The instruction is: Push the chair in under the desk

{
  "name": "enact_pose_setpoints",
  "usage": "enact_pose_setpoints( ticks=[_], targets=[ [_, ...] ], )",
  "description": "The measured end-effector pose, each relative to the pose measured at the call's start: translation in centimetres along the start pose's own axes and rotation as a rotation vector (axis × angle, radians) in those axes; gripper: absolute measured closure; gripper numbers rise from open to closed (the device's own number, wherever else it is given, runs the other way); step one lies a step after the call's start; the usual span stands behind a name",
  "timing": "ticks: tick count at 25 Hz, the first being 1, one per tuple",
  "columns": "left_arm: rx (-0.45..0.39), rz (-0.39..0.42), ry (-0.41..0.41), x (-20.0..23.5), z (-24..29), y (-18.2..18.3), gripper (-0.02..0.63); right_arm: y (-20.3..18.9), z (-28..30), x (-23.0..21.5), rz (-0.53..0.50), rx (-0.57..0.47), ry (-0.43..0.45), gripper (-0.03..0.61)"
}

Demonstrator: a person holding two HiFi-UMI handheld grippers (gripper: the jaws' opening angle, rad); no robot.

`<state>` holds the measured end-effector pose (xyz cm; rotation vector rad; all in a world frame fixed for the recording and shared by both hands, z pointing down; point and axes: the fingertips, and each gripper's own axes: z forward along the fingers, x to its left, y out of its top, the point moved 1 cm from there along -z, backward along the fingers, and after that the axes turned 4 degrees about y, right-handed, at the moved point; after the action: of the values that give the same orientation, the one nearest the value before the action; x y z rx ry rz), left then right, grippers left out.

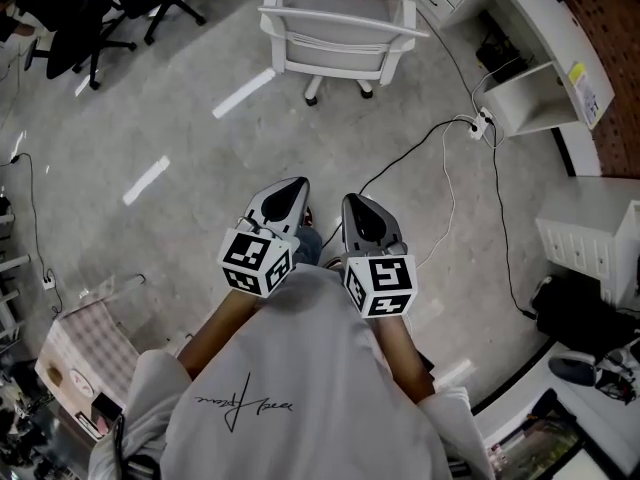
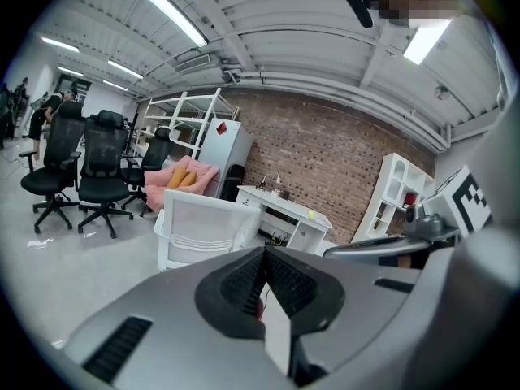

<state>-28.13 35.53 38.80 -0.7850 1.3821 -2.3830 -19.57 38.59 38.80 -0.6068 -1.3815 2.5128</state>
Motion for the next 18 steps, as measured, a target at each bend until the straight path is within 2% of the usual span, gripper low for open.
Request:
enact_pose_setpoints(
  ticks=[6, 14, 18],
  targets=[
    [-0.049, -0.011, -0.036, 1.9, 0.6, 2.1, 0.609, 1.7, 1.5, 1.0, -0.084, -0.007, -0.011, 0.551],
    [-0.088, -0.019, -0.064, 3.2, 0.0, 3.7, 0.609, 2.2, 2.5, 1.7, -0.109, 0.001, -0.002, 0.551],
    [-0.080, -0.021, -0.047, 3.9, 0.3, 3.9, 0.609, 2.7, 2.9, 0.9, -0.122, 0.006, -0.001, 0.551]
  ],
)
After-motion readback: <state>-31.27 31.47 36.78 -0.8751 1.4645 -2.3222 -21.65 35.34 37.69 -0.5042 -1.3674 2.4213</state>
